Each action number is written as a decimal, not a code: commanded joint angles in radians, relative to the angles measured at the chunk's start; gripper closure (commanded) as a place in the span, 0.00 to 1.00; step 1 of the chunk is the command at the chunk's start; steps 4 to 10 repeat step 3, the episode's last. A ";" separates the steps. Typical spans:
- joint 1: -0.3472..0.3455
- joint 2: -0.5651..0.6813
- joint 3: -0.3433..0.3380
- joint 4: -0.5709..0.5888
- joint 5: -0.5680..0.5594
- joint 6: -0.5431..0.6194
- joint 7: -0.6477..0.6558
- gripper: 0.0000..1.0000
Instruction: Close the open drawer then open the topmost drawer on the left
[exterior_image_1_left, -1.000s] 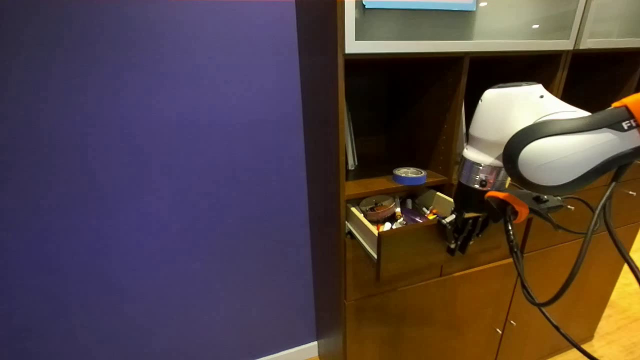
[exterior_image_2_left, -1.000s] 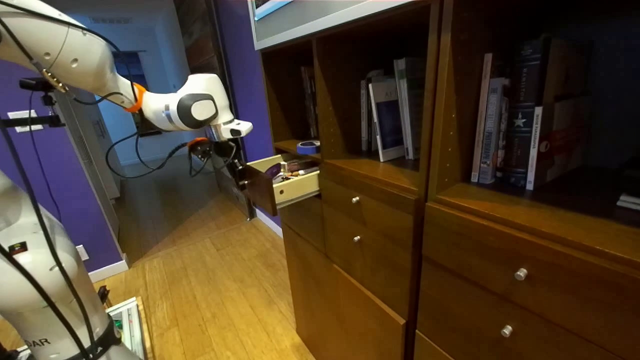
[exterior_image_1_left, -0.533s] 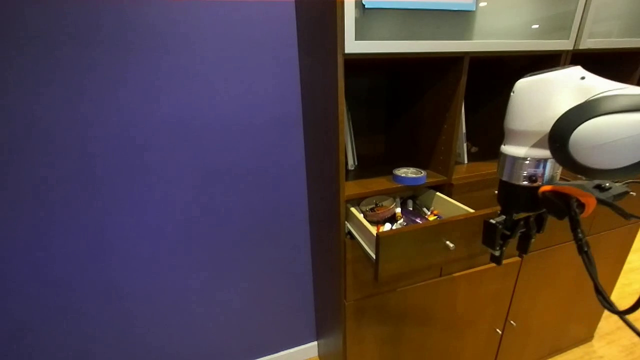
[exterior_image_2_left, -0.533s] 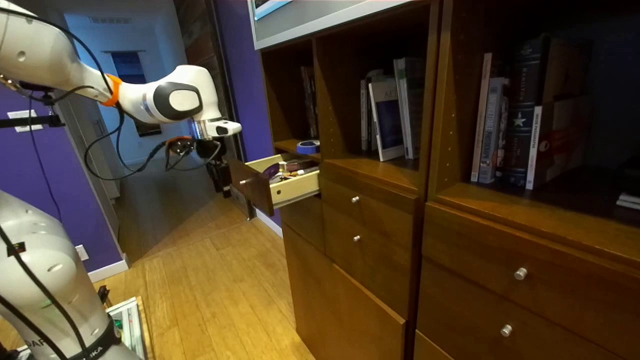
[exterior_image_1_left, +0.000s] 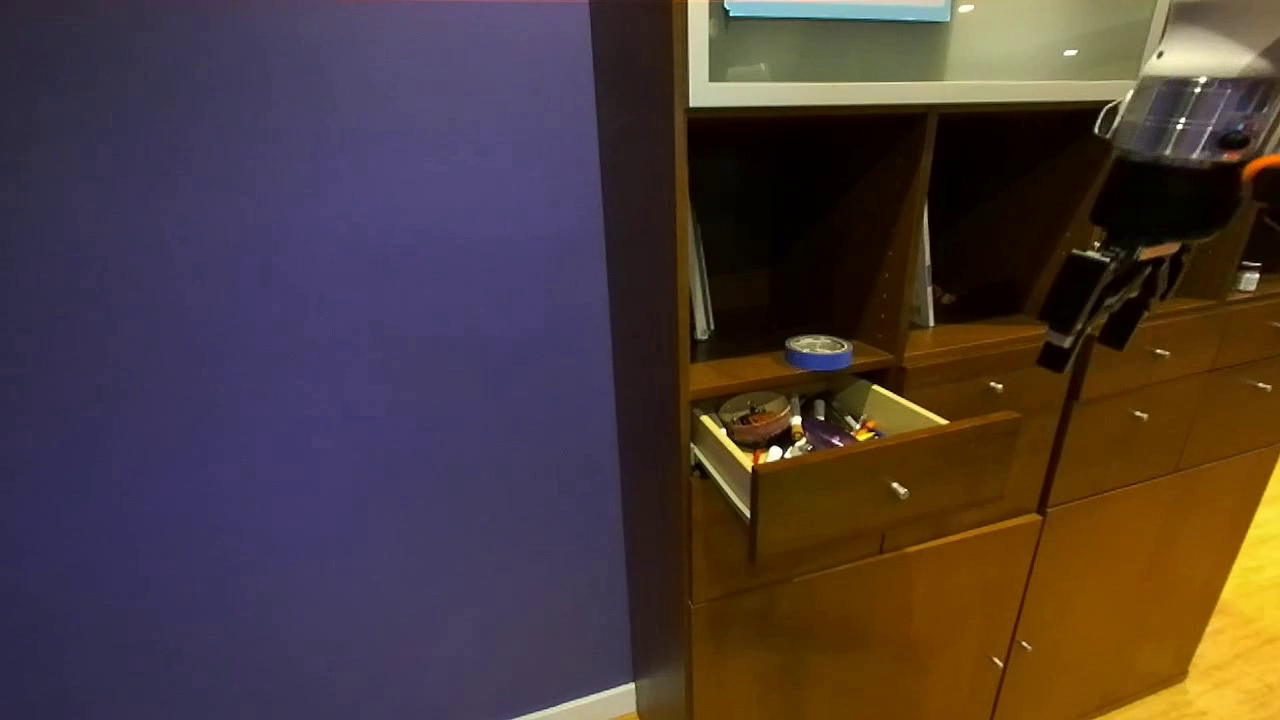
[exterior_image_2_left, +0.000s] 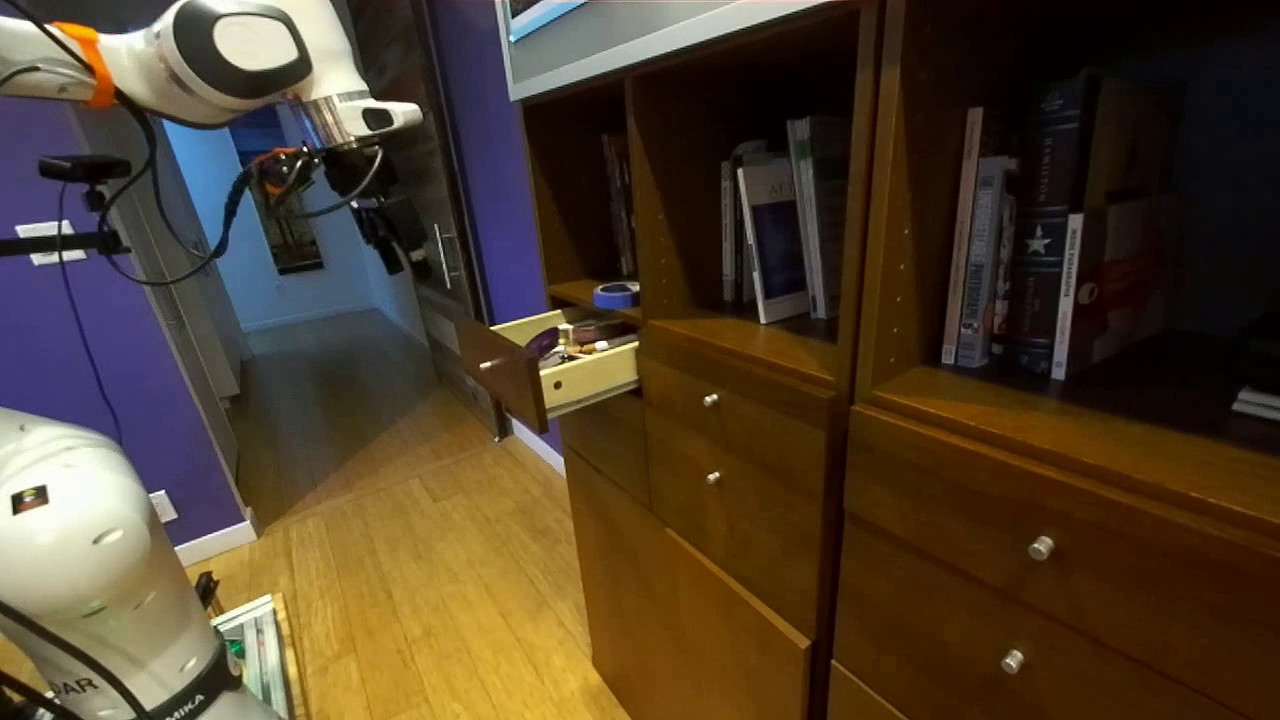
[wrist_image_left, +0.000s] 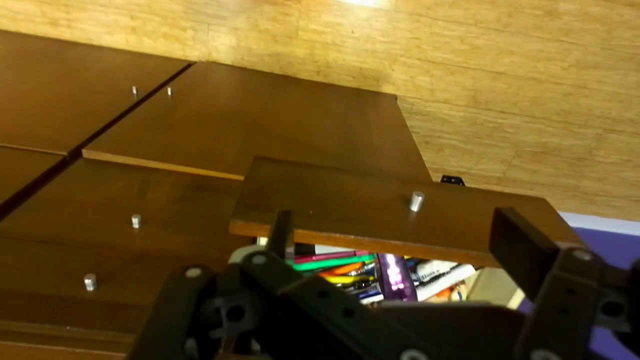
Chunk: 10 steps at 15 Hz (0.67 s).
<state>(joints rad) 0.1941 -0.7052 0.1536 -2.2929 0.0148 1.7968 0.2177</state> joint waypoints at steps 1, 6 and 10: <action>-0.027 -0.005 0.016 0.012 0.015 -0.003 -0.020 0.00; -0.027 -0.003 0.013 0.015 0.015 -0.003 -0.026 0.00; -0.027 -0.003 0.013 0.015 0.015 -0.003 -0.026 0.00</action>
